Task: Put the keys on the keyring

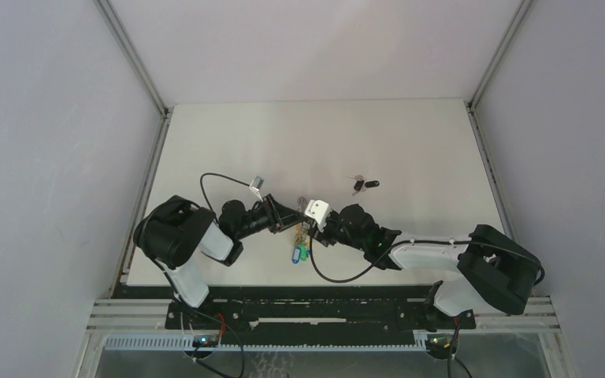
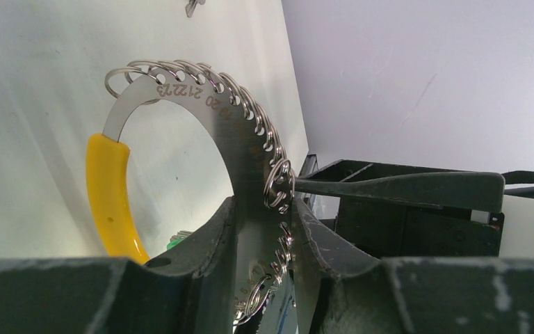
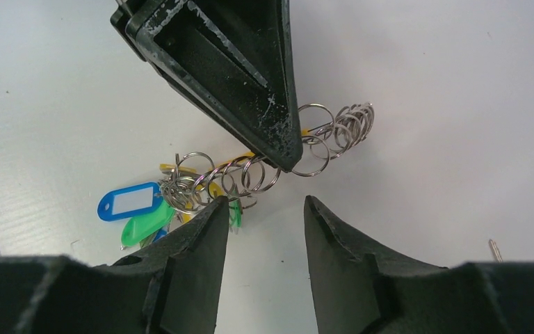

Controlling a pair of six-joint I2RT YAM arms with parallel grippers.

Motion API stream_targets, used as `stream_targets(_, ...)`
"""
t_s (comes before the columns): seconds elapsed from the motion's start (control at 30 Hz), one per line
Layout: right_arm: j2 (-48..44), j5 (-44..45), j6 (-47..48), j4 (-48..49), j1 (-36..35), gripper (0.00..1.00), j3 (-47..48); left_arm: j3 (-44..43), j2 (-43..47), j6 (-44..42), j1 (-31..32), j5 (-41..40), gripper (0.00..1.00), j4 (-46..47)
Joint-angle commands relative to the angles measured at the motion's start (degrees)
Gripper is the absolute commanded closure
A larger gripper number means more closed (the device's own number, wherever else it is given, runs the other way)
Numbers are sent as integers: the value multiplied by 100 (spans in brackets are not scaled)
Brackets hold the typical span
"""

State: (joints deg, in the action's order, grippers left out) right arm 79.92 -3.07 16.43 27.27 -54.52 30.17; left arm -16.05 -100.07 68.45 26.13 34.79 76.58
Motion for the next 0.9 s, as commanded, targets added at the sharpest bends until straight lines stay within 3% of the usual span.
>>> stream_targets(0.0, 38, 57, 110, 353, -80, 55, 225, 49, 49, 62, 23, 101, 93, 321)
stream_targets(0.87, 252, 717, 222, 621, -272, 56, 226, 121, 128, 92, 24, 59, 93, 323)
